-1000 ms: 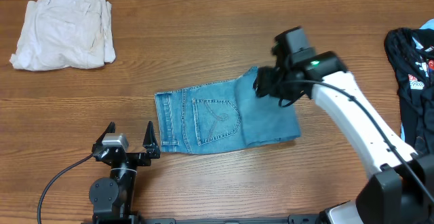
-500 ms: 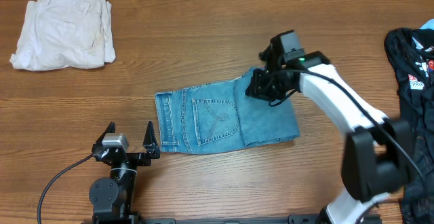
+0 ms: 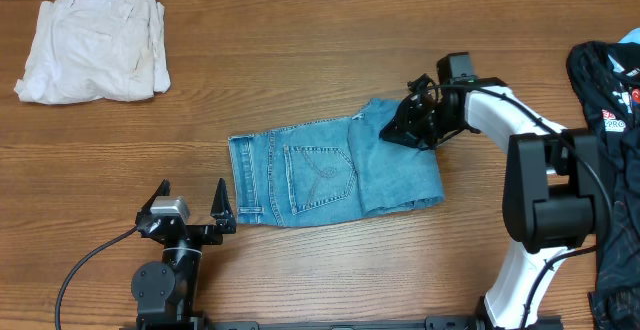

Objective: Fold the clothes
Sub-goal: 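Release the fold and retract the right gripper to the right side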

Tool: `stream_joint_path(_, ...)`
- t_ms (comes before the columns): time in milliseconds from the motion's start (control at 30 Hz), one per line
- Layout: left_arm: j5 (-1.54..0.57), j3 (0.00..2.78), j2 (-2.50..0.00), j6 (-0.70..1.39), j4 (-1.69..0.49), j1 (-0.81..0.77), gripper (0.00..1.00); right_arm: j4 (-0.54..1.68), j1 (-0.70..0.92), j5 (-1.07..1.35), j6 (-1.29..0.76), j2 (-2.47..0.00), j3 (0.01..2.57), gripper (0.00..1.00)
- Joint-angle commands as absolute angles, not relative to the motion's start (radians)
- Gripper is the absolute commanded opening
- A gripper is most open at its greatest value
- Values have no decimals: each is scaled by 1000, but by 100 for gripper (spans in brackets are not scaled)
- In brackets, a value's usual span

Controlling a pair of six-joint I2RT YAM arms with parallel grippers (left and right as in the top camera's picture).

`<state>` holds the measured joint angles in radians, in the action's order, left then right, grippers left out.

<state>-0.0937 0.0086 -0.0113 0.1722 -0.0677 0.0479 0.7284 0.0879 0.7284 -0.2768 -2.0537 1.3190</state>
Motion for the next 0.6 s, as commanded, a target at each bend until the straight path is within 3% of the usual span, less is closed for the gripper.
stream_joint_path(0,-94,5,-6,153,-68,52,100,743,66,817,-223,-1943,1324,17)
stream_joint_path(233,-94,5,-6,153,-68,52,100,954,55,825,-170,-1750,1324,35)
stream_joint_path(367,-94,5,-6,153,-68,52,100,1100,55,744,-101,-1740,1311,37)
stream_joint_path(567,-94,5,-6,153,-68,52,100,973,55,758,-104,-1751,1129,41)
